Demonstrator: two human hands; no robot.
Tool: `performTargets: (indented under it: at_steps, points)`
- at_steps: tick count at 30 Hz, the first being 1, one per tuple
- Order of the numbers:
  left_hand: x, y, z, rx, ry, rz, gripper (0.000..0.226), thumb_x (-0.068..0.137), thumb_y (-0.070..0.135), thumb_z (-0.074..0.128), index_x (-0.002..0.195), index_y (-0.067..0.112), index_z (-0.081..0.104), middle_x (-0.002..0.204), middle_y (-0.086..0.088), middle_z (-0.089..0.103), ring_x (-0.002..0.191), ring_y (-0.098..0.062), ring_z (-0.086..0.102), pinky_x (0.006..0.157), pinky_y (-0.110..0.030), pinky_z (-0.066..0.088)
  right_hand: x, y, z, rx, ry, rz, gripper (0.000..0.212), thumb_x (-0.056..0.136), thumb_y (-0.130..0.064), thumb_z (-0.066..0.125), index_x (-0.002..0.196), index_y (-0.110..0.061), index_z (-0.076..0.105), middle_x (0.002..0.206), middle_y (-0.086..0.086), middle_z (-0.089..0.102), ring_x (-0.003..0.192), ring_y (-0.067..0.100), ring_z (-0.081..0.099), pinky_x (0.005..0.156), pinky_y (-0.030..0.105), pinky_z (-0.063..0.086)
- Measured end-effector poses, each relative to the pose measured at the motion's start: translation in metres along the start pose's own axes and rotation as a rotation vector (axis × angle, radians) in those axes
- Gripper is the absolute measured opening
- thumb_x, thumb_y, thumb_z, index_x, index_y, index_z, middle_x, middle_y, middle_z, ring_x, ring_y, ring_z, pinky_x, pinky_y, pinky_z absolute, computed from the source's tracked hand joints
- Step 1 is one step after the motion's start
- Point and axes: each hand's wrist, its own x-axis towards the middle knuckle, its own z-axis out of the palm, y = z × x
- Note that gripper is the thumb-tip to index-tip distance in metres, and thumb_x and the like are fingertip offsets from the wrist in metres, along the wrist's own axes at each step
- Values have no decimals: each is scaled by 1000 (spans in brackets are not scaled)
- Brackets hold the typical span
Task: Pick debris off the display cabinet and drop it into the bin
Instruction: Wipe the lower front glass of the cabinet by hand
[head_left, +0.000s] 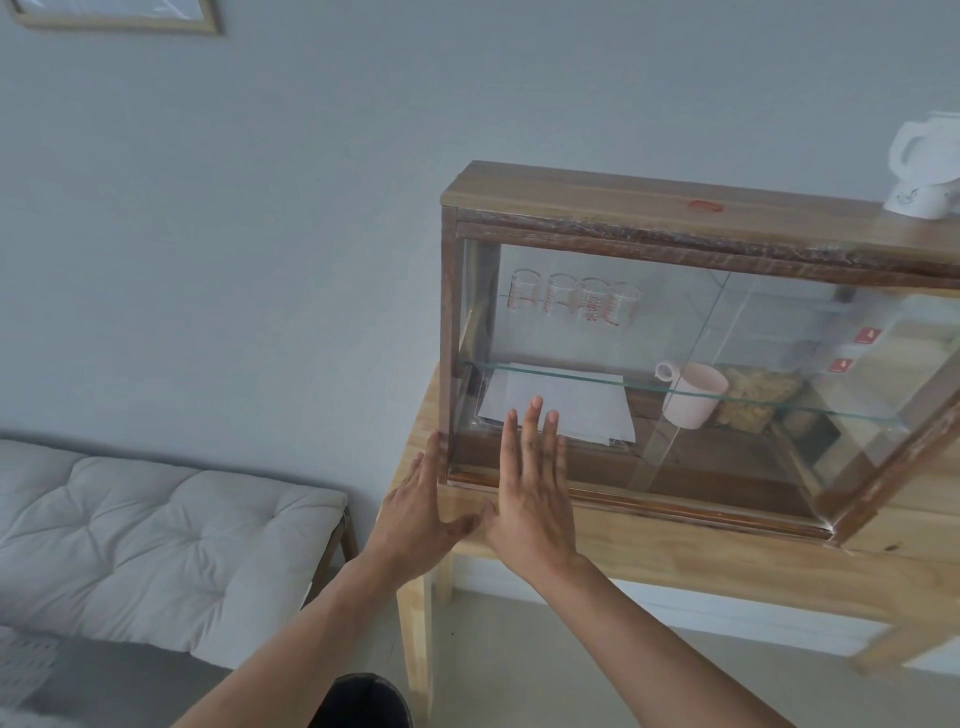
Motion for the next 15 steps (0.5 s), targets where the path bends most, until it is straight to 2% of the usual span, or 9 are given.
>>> performTargets:
  at_steps: [6,8,12,15]
  points:
    - [2,-1,0,42,-6,0,121,86,54,77,165,24,-10,172,8,25,157,-19,25,120,-46,35,-3,3,-3,-47,-16,-39,126,77,-30,81,167,-8,-3,173,23,-22,159,46,-18,128,66,11]
    - [3,-2,0,76,-10,-3,120,87,54,76,165,25,-10,173,8,21,158,-21,24,121,-48,35,-4,4,-5,-56,-25,-43,126,78,-33,82,167,-8,-3,173,22,-21,159,46,-18,127,66,9]
    - [5,-6,3,120,-20,-15,119,87,52,76,165,28,-11,173,8,19,159,-23,23,120,-54,35,-7,9,-13,-56,-48,-66,117,84,-26,75,167,-12,-7,174,17,-24,160,41,-18,128,65,11]
    - [4,-10,4,172,-21,-43,120,86,54,74,162,36,-17,175,11,9,162,-23,11,123,-59,29,-13,16,-24,-46,-71,-84,106,92,-22,63,167,-17,-12,173,12,-27,160,34,-22,130,61,9]
